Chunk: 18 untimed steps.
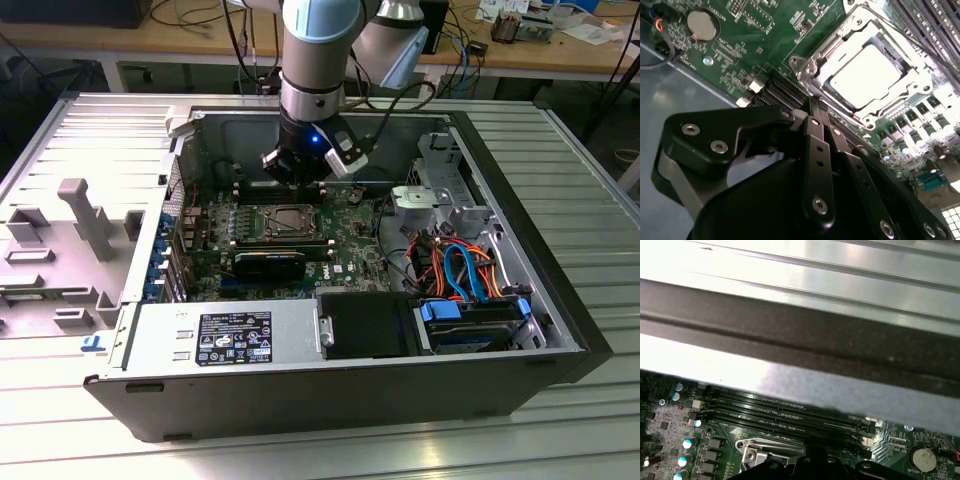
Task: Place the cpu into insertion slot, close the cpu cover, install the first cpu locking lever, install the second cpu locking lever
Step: 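Install the first cpu locking lever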
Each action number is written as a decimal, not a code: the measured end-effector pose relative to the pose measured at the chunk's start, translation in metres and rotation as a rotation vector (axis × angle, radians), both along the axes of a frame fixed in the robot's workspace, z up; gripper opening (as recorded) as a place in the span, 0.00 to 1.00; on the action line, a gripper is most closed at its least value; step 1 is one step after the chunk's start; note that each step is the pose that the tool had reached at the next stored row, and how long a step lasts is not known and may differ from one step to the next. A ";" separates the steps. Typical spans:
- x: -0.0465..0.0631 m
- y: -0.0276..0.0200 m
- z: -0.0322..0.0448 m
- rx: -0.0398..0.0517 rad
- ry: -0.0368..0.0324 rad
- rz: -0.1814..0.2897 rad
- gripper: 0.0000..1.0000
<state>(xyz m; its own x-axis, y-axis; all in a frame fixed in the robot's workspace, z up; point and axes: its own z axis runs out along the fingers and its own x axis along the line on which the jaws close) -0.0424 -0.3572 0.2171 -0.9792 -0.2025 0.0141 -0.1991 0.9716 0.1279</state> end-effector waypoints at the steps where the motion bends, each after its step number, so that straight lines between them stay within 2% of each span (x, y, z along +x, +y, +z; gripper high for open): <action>1: 0.000 -0.0022 0.0000 0.0001 0.0000 0.000 0.11; 3: 0.000 -0.0082 0.0000 -0.0002 0.0004 0.000 0.11; 5: 0.001 -0.0118 -0.0001 -0.0025 0.0004 0.000 0.11; 6: 0.000 -0.0129 -0.0002 -0.0107 0.0003 -0.001 0.11; 7: 0.001 -0.0133 -0.0001 -0.0355 0.0004 -0.004 0.11; 8: 0.001 -0.0133 -0.0003 -0.0515 0.0000 -0.011 0.11; 10: 0.001 -0.0134 -0.0006 -0.0551 0.0004 -0.031 0.11; 13: 0.001 -0.0146 -0.0015 -0.0554 0.0013 -0.065 0.11; 18: 0.003 -0.0196 -0.0015 -0.0567 0.0014 -0.069 0.11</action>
<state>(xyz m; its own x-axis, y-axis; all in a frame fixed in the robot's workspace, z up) -0.0398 -0.3767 0.2155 -0.9907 -0.1336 0.0250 -0.1315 0.9887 0.0725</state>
